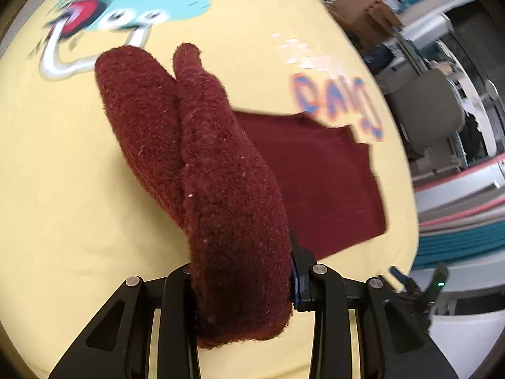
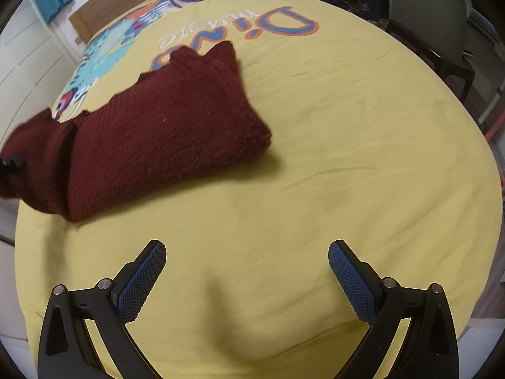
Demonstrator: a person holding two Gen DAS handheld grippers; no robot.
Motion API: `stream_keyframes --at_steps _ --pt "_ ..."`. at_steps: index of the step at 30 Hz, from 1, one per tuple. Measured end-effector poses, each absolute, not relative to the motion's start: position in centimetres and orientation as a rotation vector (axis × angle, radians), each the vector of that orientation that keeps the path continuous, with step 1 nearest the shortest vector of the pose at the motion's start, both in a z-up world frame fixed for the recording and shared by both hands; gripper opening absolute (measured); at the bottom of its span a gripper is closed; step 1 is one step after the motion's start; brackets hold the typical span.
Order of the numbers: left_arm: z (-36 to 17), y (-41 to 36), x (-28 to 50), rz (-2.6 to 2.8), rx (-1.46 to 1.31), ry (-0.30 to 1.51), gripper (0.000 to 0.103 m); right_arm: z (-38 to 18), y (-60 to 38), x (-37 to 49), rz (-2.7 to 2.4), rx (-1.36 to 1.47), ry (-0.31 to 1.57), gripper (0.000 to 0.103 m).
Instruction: Fold small clothes
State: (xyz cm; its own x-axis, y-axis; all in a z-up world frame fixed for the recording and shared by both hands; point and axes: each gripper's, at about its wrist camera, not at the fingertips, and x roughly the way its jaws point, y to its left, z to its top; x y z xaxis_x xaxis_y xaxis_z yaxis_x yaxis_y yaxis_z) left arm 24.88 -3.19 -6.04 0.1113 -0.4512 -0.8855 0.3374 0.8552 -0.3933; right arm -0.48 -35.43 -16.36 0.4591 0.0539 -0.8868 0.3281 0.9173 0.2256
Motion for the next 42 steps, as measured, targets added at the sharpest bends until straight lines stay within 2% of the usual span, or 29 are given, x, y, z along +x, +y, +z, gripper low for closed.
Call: stream_keyframes --at_steps 4,7,12,16,19,25,27,34,40,42 --pt "-3.0 -10.4 25.0 -0.640 -0.035 1.306 0.027 -16.0 -37.2 -0.5 -0.189 0.409 1.063 0.103" --pt "-2.8 -15.9 25.0 -0.675 0.020 1.303 0.027 -15.4 -38.6 -0.8 -0.199 0.418 1.037 0.103" --pt "-7.6 -25.0 24.1 -0.641 0.152 1.353 0.027 -15.1 -41.0 -1.6 -0.246 0.411 1.035 0.103" --pt "-11.7 -27.0 22.9 -0.552 0.259 1.368 0.028 -15.7 -42.7 -2.7 -0.269 0.438 1.043 0.103" --pt "-13.4 -27.3 22.1 -0.521 0.289 1.395 0.037 -16.2 -43.6 -3.5 -0.279 0.466 1.048 0.103" --pt "-12.9 -28.5 20.5 -0.554 0.314 1.383 0.071 -17.0 -43.9 -4.1 -0.279 0.480 1.069 0.103" --pt "-12.0 -29.3 20.1 -0.577 0.323 1.355 0.100 -16.9 -43.9 -4.2 -0.276 0.483 1.067 0.103" --pt "-7.7 -27.6 20.2 -0.619 0.298 1.258 0.102 -15.3 -42.8 -3.2 -0.231 0.463 1.051 0.103" --pt "-5.7 -21.2 21.2 -0.548 0.277 1.175 0.102 -11.3 -41.7 0.2 -0.146 0.436 1.026 0.103" --pt "-6.1 -18.1 21.2 -0.522 0.236 1.197 0.102 -9.6 -41.2 2.1 -0.099 0.431 1.029 0.103"
